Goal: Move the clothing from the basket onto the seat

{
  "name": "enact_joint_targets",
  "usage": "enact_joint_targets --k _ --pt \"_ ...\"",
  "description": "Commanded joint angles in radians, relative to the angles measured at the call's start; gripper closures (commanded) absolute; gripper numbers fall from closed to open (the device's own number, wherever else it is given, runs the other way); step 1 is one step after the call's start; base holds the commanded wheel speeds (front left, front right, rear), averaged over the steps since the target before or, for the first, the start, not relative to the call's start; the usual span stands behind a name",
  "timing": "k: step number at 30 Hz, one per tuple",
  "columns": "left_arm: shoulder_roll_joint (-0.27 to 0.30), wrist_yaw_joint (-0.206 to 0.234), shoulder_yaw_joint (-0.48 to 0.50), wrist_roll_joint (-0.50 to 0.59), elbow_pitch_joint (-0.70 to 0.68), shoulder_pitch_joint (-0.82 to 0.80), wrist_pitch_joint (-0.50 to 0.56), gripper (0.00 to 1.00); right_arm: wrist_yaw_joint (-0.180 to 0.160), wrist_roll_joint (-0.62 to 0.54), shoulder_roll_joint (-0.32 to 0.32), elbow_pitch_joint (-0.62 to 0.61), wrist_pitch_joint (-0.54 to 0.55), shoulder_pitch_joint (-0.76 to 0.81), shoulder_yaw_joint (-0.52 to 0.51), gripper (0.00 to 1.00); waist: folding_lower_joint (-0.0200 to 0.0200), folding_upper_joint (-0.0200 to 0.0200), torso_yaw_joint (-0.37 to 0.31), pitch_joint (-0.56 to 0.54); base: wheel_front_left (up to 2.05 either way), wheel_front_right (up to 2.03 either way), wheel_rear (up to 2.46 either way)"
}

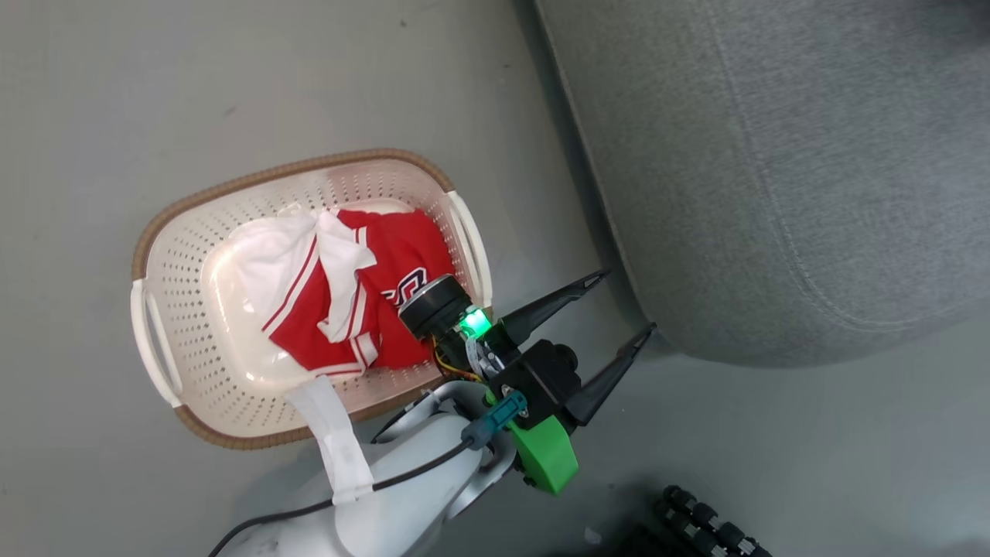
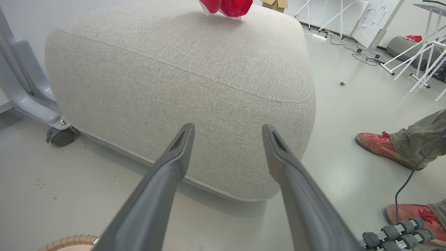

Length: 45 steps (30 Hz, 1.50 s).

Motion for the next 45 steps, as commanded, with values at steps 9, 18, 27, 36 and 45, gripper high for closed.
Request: enact_joint_targets --k 9,18,27,36,45 --pt "-0.031 0.001 0.003 -0.012 0.030 -0.014 -0.010 0.00 -0.001 -0.076 0.117 0.188 -0.003 0.108 -0.131 0.00 -0.0003 0.0000 0.130 0.092 0.00 0.00 0.00" --pt "-0.045 0.041 0.081 -0.049 0.020 0.077 -0.012 0.00 -0.001 -0.155 0.291 0.064 -0.003 0.388 -0.220 0.00 -0.0003 0.0000 0.132 -0.069 0.00 0.00 0.00" --pt "-0.053 0.093 0.325 -0.075 -0.046 0.286 -0.011 0.00 -0.001 -0.189 0.413 -0.075 -0.003 0.651 -0.061 0.00 -0.0003 0.0000 0.191 -0.300 0.00 0.00 0.00" --pt "-0.079 0.150 0.645 -0.004 -0.151 0.528 -0.011 0.00 -0.001 -0.202 0.466 -0.141 -0.003 0.786 0.183 0.00 -0.0003 0.0000 0.285 -0.500 0.00 0.00 0.00" --pt "-0.084 0.144 0.845 0.032 -0.258 0.713 -0.010 0.00 -0.001 -0.212 0.524 -0.195 -0.003 0.883 0.220 0.00 -0.0003 0.0000 0.331 -0.631 0.00 0.00 0.00"
